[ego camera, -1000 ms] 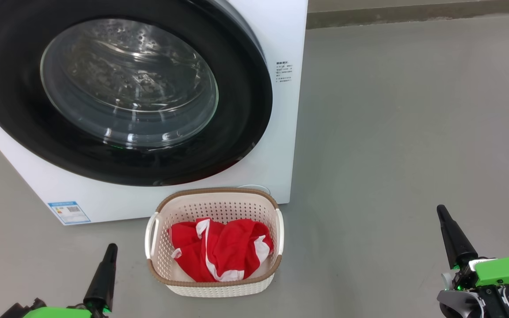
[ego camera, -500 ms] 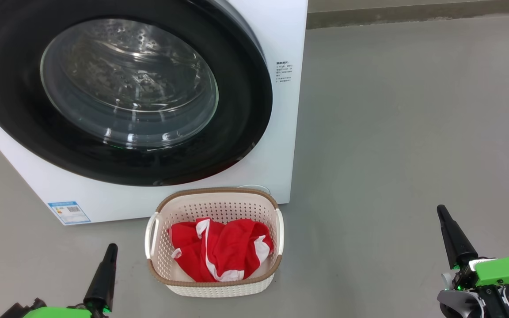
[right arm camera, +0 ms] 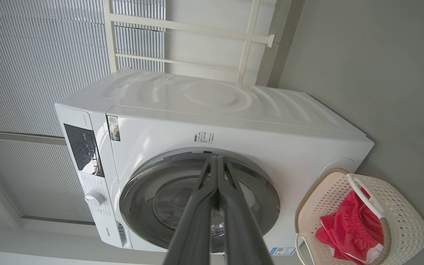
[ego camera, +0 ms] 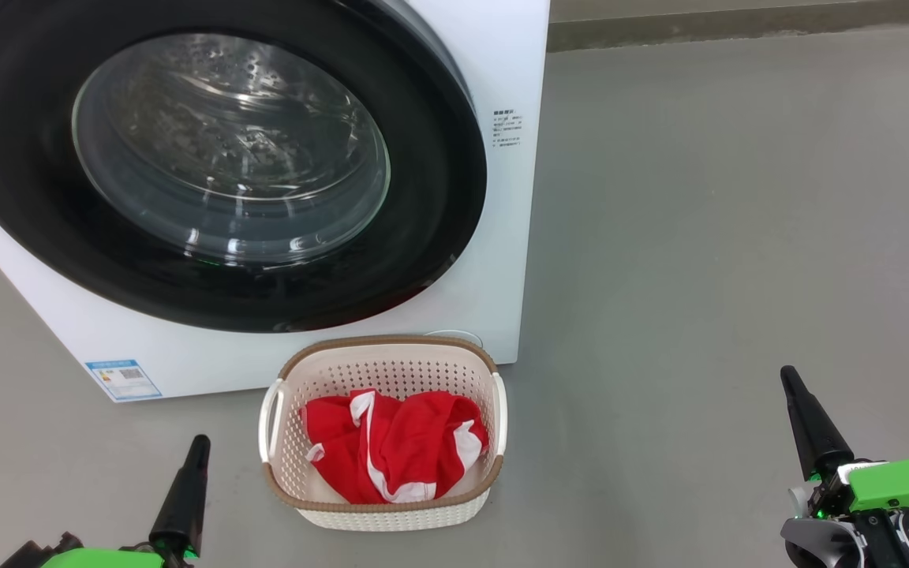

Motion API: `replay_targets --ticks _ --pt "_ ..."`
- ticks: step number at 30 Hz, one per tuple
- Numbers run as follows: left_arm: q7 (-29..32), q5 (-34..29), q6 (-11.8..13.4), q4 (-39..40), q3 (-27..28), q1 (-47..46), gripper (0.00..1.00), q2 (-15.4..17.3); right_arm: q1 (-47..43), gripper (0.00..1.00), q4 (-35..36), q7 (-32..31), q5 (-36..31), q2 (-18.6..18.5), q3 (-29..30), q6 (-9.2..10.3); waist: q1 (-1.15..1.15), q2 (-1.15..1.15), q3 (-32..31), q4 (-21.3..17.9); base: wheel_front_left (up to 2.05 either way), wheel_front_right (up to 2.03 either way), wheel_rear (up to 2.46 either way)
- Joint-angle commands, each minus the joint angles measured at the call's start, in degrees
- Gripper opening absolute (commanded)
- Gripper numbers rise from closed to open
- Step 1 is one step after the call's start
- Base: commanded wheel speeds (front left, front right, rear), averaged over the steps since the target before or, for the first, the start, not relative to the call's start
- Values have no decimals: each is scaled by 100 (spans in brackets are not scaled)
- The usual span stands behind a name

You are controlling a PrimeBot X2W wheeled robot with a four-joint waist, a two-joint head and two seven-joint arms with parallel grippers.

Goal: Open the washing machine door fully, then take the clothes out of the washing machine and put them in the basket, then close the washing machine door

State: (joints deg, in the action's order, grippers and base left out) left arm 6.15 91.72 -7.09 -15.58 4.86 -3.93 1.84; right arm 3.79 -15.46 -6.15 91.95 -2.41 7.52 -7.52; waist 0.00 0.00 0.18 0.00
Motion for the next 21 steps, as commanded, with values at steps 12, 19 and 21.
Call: replay_targets --ticks 12,19,21 --pt "34 45 -40 153 166 -226 0 104 240 0 144 -39 16 -47 -94 3 0 0 0 0 0 0 0" --pt "34 45 -40 153 166 -226 0 104 240 0 144 -39 16 -47 -94 3 0 0 0 0 0 0 0" --pt "34 45 -40 153 166 -226 0 104 240 0 144 -39 16 -47 -94 3 0 0 0 0 0 0 0"
